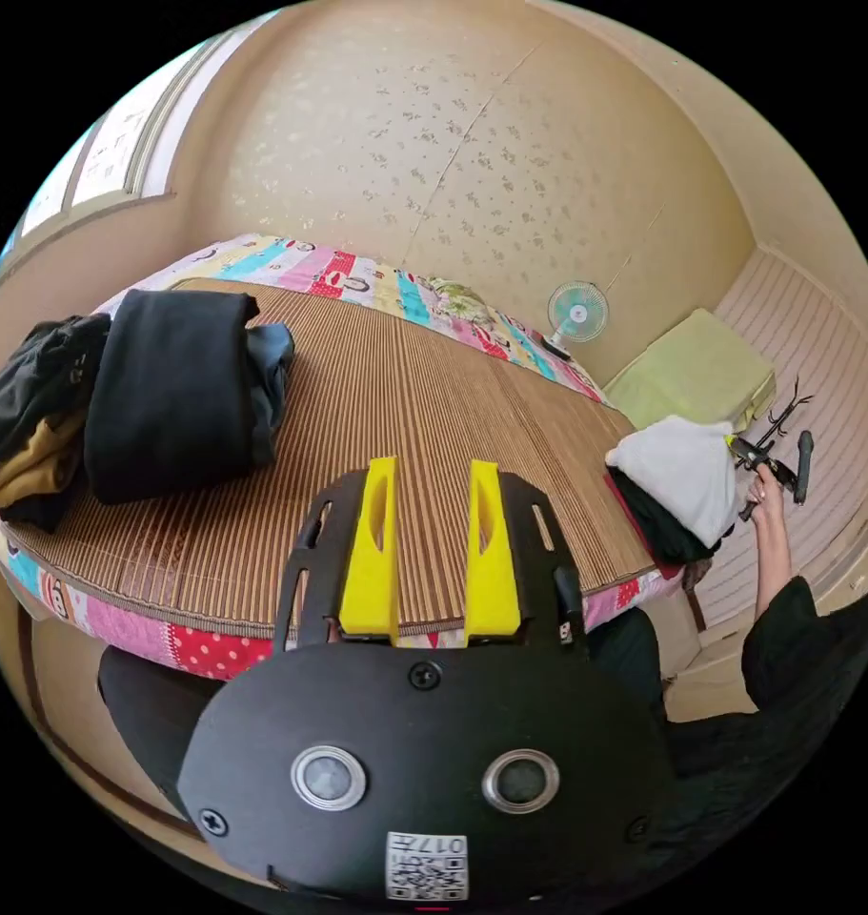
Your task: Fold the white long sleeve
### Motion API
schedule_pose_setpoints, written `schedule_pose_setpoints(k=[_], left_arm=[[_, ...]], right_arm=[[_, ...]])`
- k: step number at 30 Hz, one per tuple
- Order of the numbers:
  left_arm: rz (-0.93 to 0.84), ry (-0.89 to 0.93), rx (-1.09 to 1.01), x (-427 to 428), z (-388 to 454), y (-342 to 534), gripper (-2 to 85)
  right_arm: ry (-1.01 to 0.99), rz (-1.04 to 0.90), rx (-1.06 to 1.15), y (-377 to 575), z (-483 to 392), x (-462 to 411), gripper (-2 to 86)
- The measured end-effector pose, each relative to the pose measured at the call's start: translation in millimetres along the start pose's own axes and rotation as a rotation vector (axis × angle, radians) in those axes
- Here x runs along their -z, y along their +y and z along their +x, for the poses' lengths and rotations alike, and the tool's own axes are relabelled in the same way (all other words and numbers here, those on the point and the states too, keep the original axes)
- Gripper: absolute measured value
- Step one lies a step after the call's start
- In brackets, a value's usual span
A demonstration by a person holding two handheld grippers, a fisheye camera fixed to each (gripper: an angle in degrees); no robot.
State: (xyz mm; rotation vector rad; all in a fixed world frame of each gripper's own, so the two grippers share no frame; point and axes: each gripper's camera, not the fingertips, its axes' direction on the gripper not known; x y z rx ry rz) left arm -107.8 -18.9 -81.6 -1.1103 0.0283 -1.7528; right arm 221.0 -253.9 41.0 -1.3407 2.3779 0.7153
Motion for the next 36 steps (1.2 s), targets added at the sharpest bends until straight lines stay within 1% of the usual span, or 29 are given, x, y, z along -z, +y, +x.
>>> schedule_pose_setpoints(k=[2, 3, 5, 6, 7, 8, 9, 11, 12, 13, 14, 15, 16, 19, 21, 22, 23, 24, 25, 27, 28, 29, 30, 31, 32, 33, 35, 36], left_arm=[[0.079, 0.043, -0.028, 16, -6, 0, 2.5], [0.086, 0.055, -0.032, 18, -8, -1, 0.9], [0.075, 0.109, -0.033, 25, -16, -7, -0.3], [0.072, 0.116, -0.028, 28, -19, -8, -0.5], [0.078, 0.117, -0.012, 33, -24, -7, -0.6], [0.094, 0.115, 0.012, 39, -31, -4, -0.6], [0.103, 0.114, 0.025, 41, -34, -1, -0.6], [0.11, 0.114, 0.069, 49, -50, 10, 0.1], [0.103, 0.107, 0.082, 51, -54, 12, 0.4], [0.084, 0.085, 0.11, 53, -62, 16, 2.5], [0.062, 0.058, 0.134, 55, -69, 19, 4.6], [0.05, 0.046, 0.144, 56, -72, 19, 5.5], [0.025, 0.032, 0.155, 56, -78, 19, 6.7], [0.001, 0.025, 0.159, 53, -87, 14, 7.5], [-0.006, 0.018, 0.178, 47, -89, 9, 7.5], [-0.015, 0.024, 0.185, 41, -88, 4, 7.5], [-0.025, 0.036, 0.183, 34, -86, -2, 7.5], [-0.03, 0.043, 0.179, 29, -84, -4, 7.5], [-0.043, 0.053, 0.17, 21, -79, -10, 7.4], [-0.068, 0.071, 0.156, 8, -72, -19, 7.4], [-0.078, 0.081, 0.145, 1, -67, -26, 7.3], [-0.08, 0.081, 0.134, -4, -64, -32, 7.1], [-0.078, 0.079, 0.129, -6, -62, -35, 7.0], [-0.072, 0.072, 0.122, -10, -61, -43, 6.7], [-0.067, 0.07, 0.118, -15, -61, -52, 6.4], [-0.065, 0.074, 0.114, -18, -62, -57, 6.4], [-0.08, 0.106, 0.099, -39, -63, -85, 6.3], [-0.091, 0.114, 0.086, -46, -62, -94, 6.4]], right_arm=[[-0.153, 0.132, 0.114, -41, -59, 1, 3.4], [-0.19, 0.16, 0.124, -52, -72, 3, 3.4], [-0.35, 0.223, 0.15, -83, -124, 11, 3.3], [-0.381, 0.221, 0.168, -86, -139, 12, 3.3], [-0.436, 0.189, 0.23, -85, -173, 8, 3.3], [-0.488, 0.117, 0.316, -74, -208, -2, 3.2], [-0.513, 0.073, 0.353, -65, -226, -9, 3.2], [-0.661, -0.084, 0.444, 1, -283, -46, 2.9], [-0.699, -0.125, 0.457, 20, -293, -58, 2.9], [-0.774, -0.227, 0.455, 54, -306, -81, 2.9], [-0.81, -0.305, 0.416, 79, -309, -103, 2.9], [-0.811, -0.322, 0.392, 86, -307, -113, 3.0], [-0.771, -0.324, 0.339, 92, -298, -130, 3.6], [-0.58, -0.327, 0.224, 71, -264, -183, 6.4], [-0.438, -0.364, 0.218, 55, -250, -225, 7.8], [-0.343, -0.421, 0.208, 51, -242, -258, 8.2], [-0.301, -0.52, 0.23, 57, -238, -295, 8.1], [-0.311, -0.575, 0.251, 63, -237, -312, 8.0], [-0.358, -0.554, 0.263, 70, -232, -321, 7.2], [-0.389, -0.556, 0.309, 62, -226, -309, 5.4], [-0.42, -0.53, 0.313, 54, -218, -286, 4.3], [-0.506, -0.439, 0.276, 50, -202, -249, 3.7], [-0.563, -0.411, 0.266, 50, -193, -232, 3.6], [-0.691, -0.368, 0.271, 57, -177, -200, 3.2], [-0.77, -0.364, 0.309, 70, -163, -176, 3.0], [-0.794, -0.385, 0.345, 79, -157, -168, 2.8], [-0.91, -0.59, 0.447, 125, -140, -161, 2.3], [-0.94, -0.633, 0.441, 136, -136, -162, 2.1]])
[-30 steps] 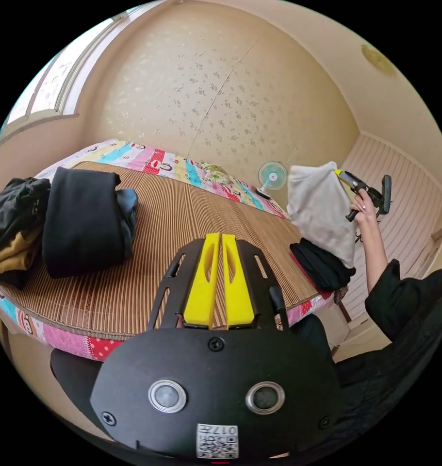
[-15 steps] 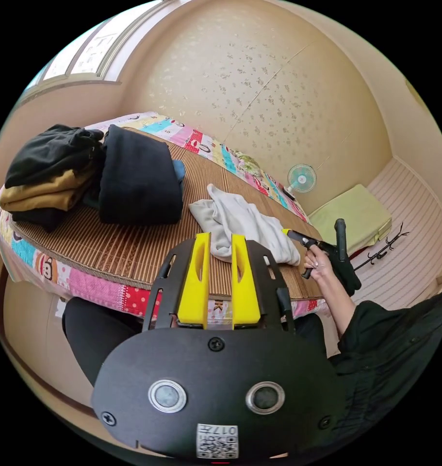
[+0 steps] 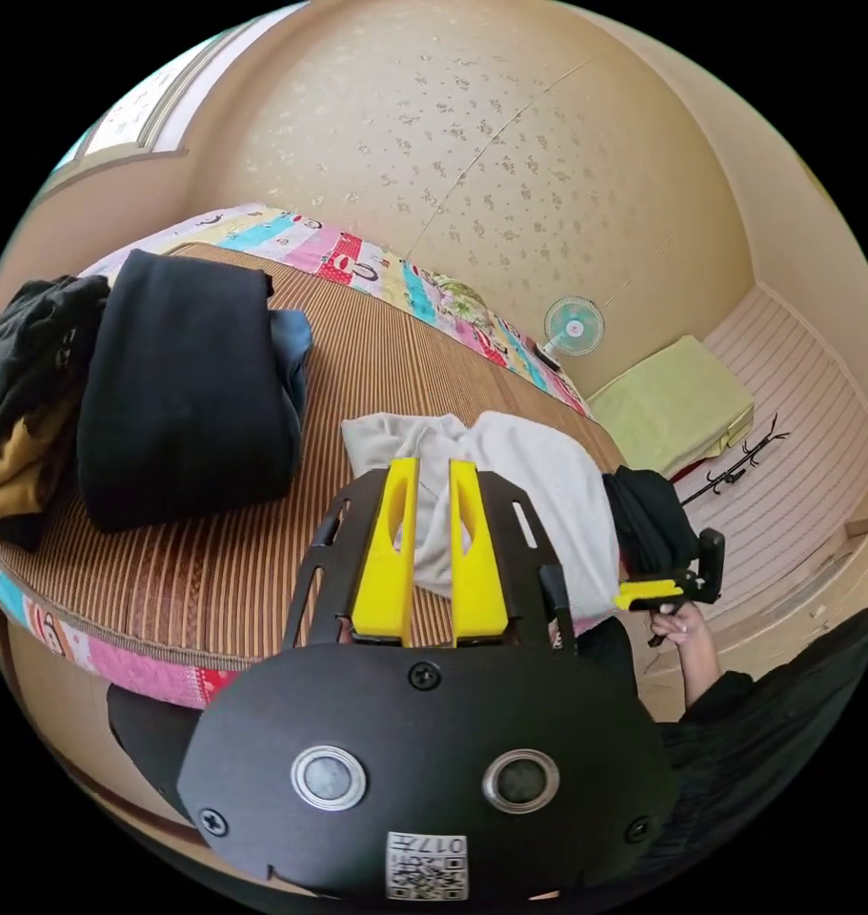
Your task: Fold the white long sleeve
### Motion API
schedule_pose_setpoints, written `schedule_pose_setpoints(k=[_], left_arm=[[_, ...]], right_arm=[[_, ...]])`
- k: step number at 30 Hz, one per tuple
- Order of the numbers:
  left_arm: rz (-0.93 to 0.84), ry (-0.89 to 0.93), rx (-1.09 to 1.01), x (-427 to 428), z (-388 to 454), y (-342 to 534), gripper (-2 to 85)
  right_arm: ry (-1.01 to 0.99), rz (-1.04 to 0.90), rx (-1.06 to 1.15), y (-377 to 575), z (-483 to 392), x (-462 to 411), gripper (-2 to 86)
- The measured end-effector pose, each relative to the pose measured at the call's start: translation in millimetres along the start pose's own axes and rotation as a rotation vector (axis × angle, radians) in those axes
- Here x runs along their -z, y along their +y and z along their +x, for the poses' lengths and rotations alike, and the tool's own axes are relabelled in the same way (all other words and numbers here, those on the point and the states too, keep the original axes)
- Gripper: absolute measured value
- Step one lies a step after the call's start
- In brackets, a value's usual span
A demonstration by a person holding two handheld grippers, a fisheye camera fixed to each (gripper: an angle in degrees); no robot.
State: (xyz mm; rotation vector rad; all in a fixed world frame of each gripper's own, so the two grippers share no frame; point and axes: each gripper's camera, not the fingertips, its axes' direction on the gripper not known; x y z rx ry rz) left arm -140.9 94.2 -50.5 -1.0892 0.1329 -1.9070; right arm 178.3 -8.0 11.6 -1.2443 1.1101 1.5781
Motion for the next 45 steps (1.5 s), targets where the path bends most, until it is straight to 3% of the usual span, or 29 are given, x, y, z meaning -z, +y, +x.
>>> schedule_pose_setpoints(k=[5, 9, 11, 17, 20, 24, 26, 33, 36, 38, 40, 45], left_arm=[[-0.283, -0.133, -0.199, -107, 21, -100, 8.9], [-0.462, -0.297, -0.254, -176, 16, -141, 10.6], [-0.658, -0.369, -0.204, -217, 4, -144, 12.4], [-0.622, -0.414, -0.25, -206, 30, -123, 8.9], [-0.59, -0.411, -0.219, -194, 33, -109, 8.1], [-0.603, -0.464, -0.174, -177, 37, -97, 9.3], [-0.551, -0.536, -0.154, -161, 39, -85, 10.9], [-0.613, -0.416, -0.108, -129, 39, -52, 5.1], [-0.402, -0.177, -0.046, -63, 39, -45, 3.5], [-0.208, 0.099, 0.028, 4, 38, -39, 2.7], [-0.049, 0.195, 0.015, 52, 48, -35, 2.4], [0.476, 0.483, -0.333, 197, 106, -26, 3.2]], right_arm=[[-0.151, 0.013, -0.126, 46, 13, -12, 0.9], [-0.078, 0.107, -0.106, 41, 7, 17, 0.9], [-0.044, 0.18, -0.119, 36, 9, 34, 1.2], [0.292, 0.284, -0.28, -28, 48, 82, 4.9], [0.315, 0.296, -0.295, -99, 95, 94, 7.7], [0.361, 0.039, -0.288, -195, 148, 46, 10.8], [0.365, -0.279, -0.35, -225, 174, -20, 10.8], [0.611, -0.348, -0.262, -205, 84, -50, 4.6], [0.679, -0.088, -0.245, -168, 14, -1, 3.8], [0.693, 0.133, -0.224, -129, -52, 58, 3.4], [0.787, 0.277, -0.221, -101, -102, 97, 3.2], [0.938, 0.854, -0.113, -13, -242, 203, 3.0]])
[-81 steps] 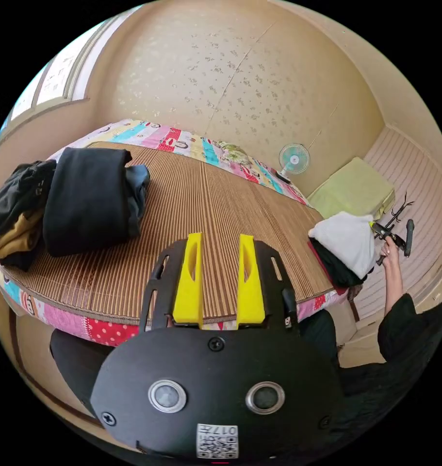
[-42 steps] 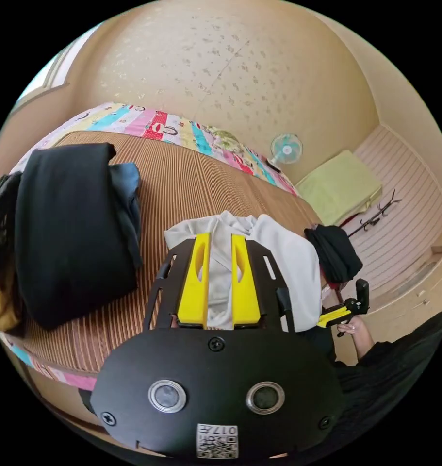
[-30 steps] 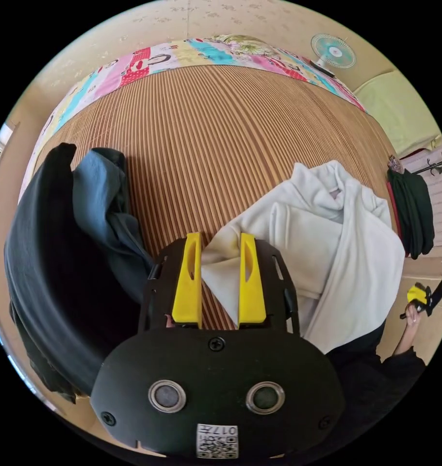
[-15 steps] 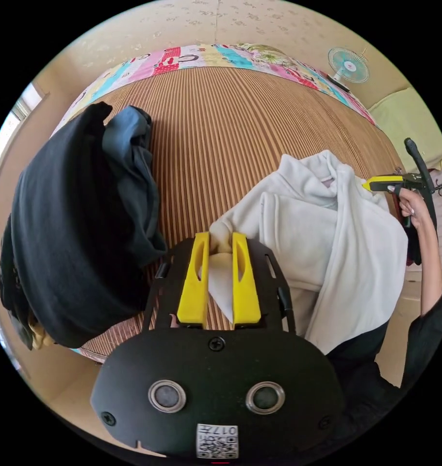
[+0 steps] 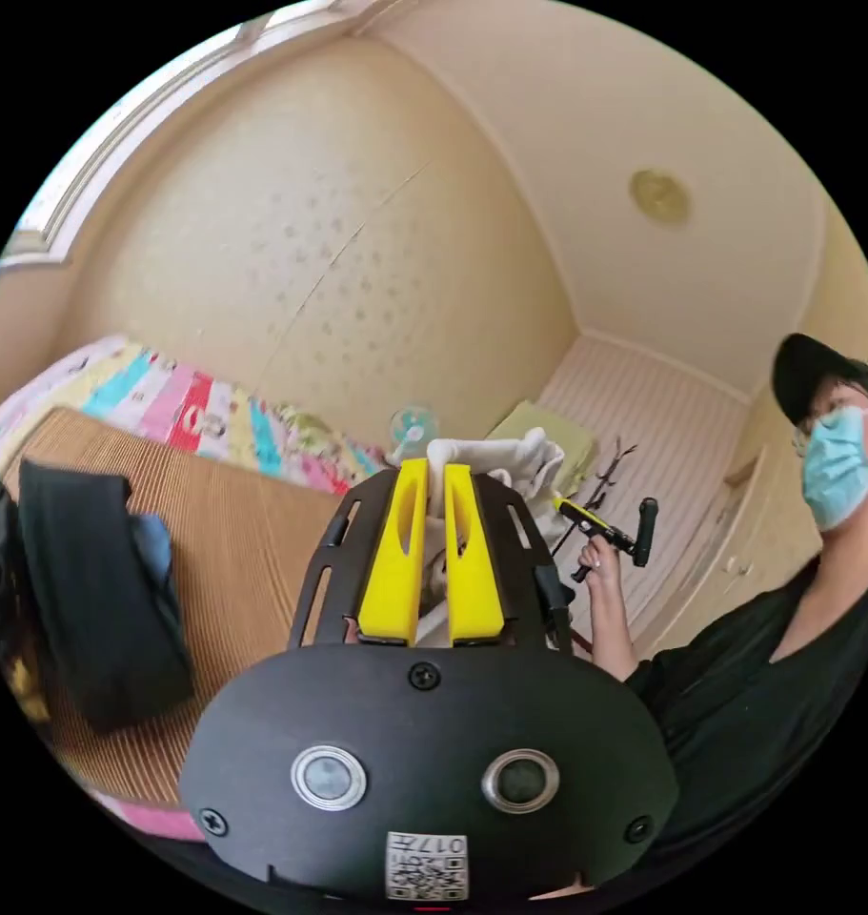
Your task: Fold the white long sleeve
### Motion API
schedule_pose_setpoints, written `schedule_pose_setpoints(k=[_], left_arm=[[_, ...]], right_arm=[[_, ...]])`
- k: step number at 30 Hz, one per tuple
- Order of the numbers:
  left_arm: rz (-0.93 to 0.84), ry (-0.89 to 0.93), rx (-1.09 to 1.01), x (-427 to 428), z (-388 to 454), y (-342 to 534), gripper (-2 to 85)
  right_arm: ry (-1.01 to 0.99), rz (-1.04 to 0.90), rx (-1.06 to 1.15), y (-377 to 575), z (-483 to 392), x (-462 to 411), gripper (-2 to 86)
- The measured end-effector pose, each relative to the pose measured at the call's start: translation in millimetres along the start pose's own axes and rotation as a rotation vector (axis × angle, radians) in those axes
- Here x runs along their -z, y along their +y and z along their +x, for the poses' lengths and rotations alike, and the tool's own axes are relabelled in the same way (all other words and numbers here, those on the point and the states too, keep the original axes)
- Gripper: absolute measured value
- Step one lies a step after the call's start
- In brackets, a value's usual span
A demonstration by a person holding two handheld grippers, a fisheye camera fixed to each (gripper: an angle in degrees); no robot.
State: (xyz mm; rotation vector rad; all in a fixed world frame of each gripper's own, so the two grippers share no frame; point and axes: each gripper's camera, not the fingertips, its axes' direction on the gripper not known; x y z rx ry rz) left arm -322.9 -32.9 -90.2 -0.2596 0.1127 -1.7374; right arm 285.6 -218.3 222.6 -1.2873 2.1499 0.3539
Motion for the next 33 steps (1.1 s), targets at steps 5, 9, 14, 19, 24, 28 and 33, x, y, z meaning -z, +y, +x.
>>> schedule_pose_setpoints(k=[5, 9, 14, 19, 24, 28, 33], left_arm=[[0.072, -0.087, -0.112, 29, 50, -61, 3.6], [0.183, 0.054, -0.149, 45, 79, -76, 3.4], [0.366, -0.093, -0.336, 90, 156, -75, 3.6], [0.172, -0.209, -0.298, 44, 144, -115, 3.2], [-0.238, -0.303, -0.129, -101, 20, -149, 3.9], [-0.726, -0.459, 0.011, -225, -115, -83, 5.7], [-0.867, -0.399, 0.064, -240, -139, 44, 7.7]], right_arm=[[-0.007, 0.277, -0.039, -23, 13, 96, 3.0], [0.014, 0.413, -0.125, -20, 6, 133, 3.0], [-0.027, 0.659, -0.199, 6, -2, 208, 3.1], [0.002, 0.47, -0.141, -34, 12, 170, 3.4], [-0.065, -0.022, -0.083, -92, 56, -30, 4.1], [-0.184, -0.42, -0.148, -39, 80, -239, 4.9], [-0.266, -0.553, -0.082, 84, 22, -277, 4.9]])
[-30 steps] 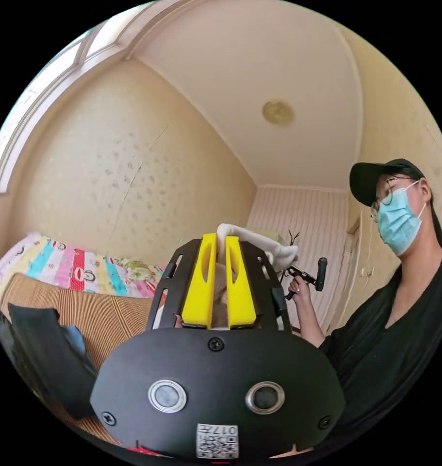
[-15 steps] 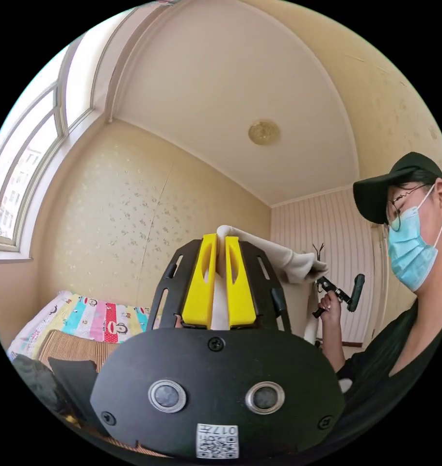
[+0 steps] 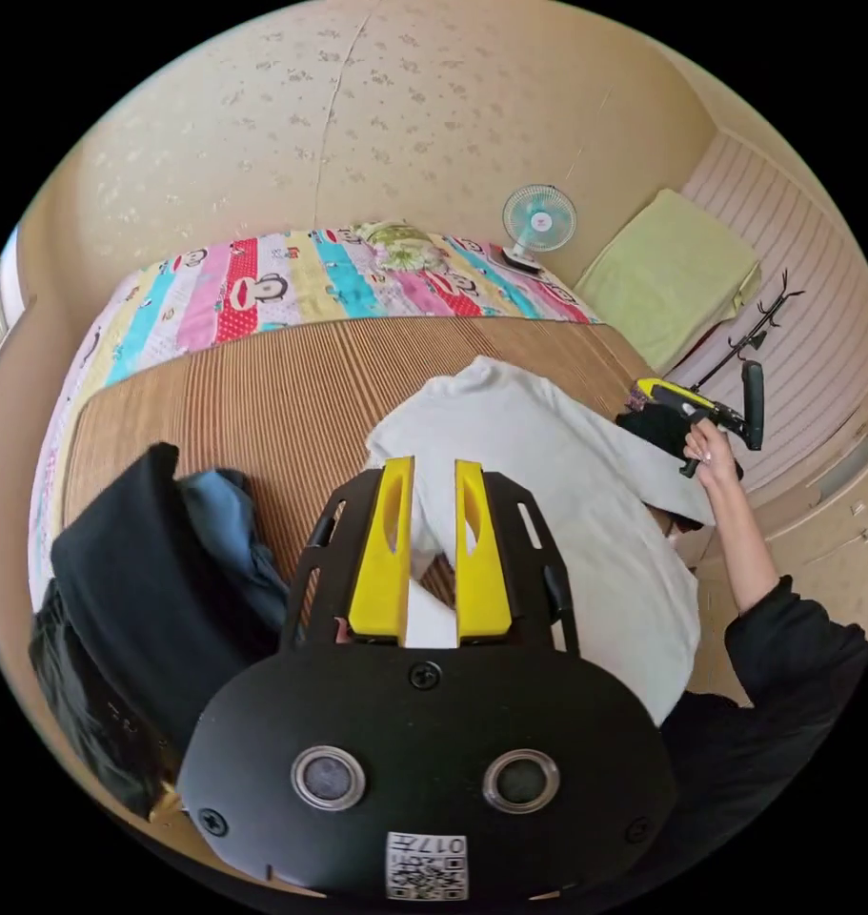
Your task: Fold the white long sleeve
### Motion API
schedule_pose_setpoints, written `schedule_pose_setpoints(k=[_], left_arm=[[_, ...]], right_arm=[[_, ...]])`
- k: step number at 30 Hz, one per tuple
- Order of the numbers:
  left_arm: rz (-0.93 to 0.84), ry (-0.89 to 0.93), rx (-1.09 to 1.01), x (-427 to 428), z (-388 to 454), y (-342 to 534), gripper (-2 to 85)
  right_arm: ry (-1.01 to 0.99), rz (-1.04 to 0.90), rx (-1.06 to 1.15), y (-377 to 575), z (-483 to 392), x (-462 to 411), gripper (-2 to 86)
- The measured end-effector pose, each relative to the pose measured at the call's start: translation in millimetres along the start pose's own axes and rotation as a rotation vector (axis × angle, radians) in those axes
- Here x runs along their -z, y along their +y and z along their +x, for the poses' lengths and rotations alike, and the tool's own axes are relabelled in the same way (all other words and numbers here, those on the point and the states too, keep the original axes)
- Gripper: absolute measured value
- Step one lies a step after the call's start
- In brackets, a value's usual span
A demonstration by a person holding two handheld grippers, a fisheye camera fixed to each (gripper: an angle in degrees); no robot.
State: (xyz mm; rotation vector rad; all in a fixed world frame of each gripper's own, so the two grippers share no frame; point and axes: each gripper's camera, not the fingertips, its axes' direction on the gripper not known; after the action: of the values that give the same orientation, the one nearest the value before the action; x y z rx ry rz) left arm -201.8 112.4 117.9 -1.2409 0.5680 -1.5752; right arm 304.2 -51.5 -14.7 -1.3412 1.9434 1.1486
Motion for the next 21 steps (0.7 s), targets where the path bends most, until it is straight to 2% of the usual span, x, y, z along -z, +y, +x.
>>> schedule_pose_setpoints(k=[2, 4, 6, 7, 8, 9, 11, 13, 15, 17, 21], left_arm=[[-0.058, 0.161, 0.008, -51, 21, 36, 8.4], [-0.137, 0.244, -0.003, -93, 43, 60, 8.6], [-0.248, 0.212, 0.017, -134, 61, 85, 8.6], [-0.319, 0.151, 0.031, -157, 71, 103, 8.0], [-0.193, 0.072, 0.014, -145, 79, 120, 6.5], [-0.193, 0.041, 0.003, -141, 83, 126, 5.4], [-0.303, 0.046, -0.004, -128, 89, 135, 4.2], [-0.315, 0.053, 0.004, -108, 89, 141, 4.7], [-0.183, 0.021, -0.008, -71, 90, 153, 7.2], [-0.06, -0.062, -0.008, -31, 88, 169, 10.0], [-0.145, -0.076, -0.08, -31, 94, 187, 14.0]], right_arm=[[-0.028, -0.13, 0.046, 53, -30, -53, 5.7], [-0.043, -0.209, 0.044, 93, -48, -86, 6.0], [-0.053, -0.313, -0.006, 133, -59, -114, 6.1], [-0.039, -0.218, -0.044, 158, -64, -111, 6.1], [0.002, -0.134, -0.046, 179, -69, -99, 5.6], [0.019, -0.136, -0.043, 185, -71, -97, 5.3], [-0.008, -0.196, -0.049, 190, -73, -86, 4.5], [-0.044, -0.271, -0.048, 186, -74, -80, 3.7], [-0.035, -0.319, -0.01, 183, -76, -74, 3.0], [-0.036, -0.276, 0.004, 183, -75, -61, 2.4], [-0.133, -0.14, -0.032, 184, -71, -46, 2.1]])
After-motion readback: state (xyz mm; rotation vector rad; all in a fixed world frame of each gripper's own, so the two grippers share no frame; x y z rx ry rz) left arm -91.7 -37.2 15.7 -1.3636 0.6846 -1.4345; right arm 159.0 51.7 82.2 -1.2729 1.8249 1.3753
